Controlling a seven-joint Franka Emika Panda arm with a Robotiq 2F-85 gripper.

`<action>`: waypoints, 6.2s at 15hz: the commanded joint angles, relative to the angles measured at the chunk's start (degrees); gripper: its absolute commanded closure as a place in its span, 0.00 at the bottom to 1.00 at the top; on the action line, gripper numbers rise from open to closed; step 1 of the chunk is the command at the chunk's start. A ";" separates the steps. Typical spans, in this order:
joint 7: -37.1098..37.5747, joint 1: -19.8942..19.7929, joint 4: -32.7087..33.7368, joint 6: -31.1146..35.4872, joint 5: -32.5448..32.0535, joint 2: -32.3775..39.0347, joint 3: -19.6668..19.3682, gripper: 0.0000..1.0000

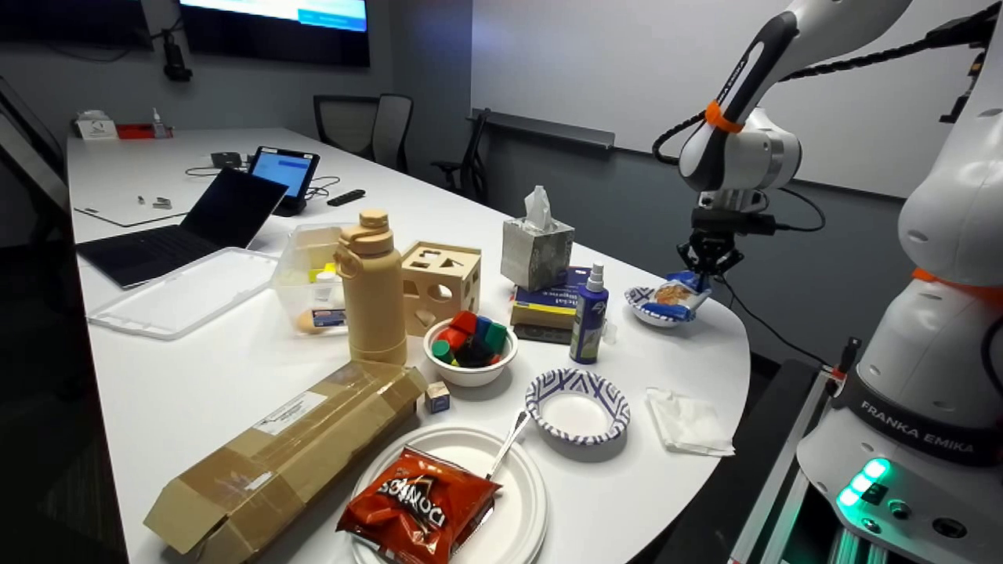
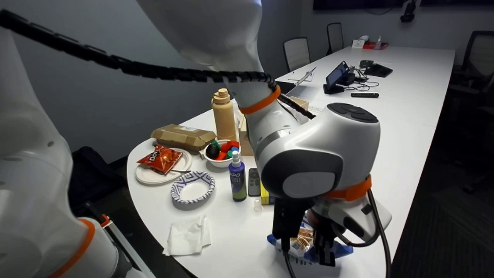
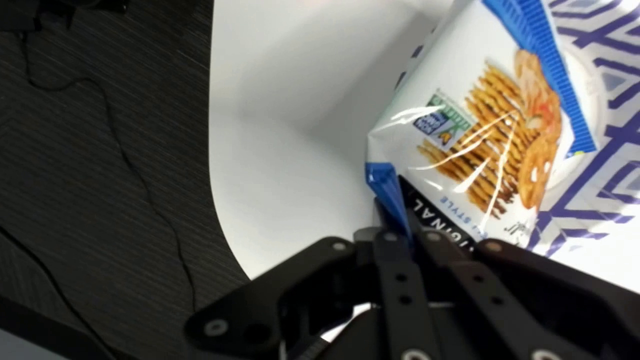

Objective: Remove the lid from the white and blue bottle, move the white and blue packet to the bowl on the left then place the red packet in the bowl on the right.

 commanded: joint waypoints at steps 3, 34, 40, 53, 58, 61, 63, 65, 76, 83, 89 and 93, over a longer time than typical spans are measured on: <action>-5.30 0.33 -2.44 -3.62 0.18 -9.54 0.29 1.00; -33.51 25.08 -10.47 -39.88 14.51 -43.36 17.07 1.00; -35.26 29.82 -10.23 -29.57 17.11 -34.71 18.92 1.00; -37.58 32.55 -9.54 -15.22 19.65 -21.65 22.74 1.00; -36.04 31.92 -9.98 -12.53 17.51 -21.94 23.72 0.60; -38.32 33.13 -9.84 -13.67 19.85 -23.27 23.41 0.37; -41.76 34.79 -9.69 -14.54 22.40 -23.56 23.23 0.22; -43.14 36.49 -9.36 -13.15 23.27 -22.30 24.60 0.06; -26.20 36.90 0.52 -6.47 -3.27 -11.05 37.28 0.00; -35.87 37.75 4.73 -6.26 2.69 -4.02 39.82 0.00; -35.06 37.93 5.74 -7.16 1.67 -2.31 40.12 0.00; -28.43 41.10 8.82 -7.32 -0.94 0.48 42.81 0.00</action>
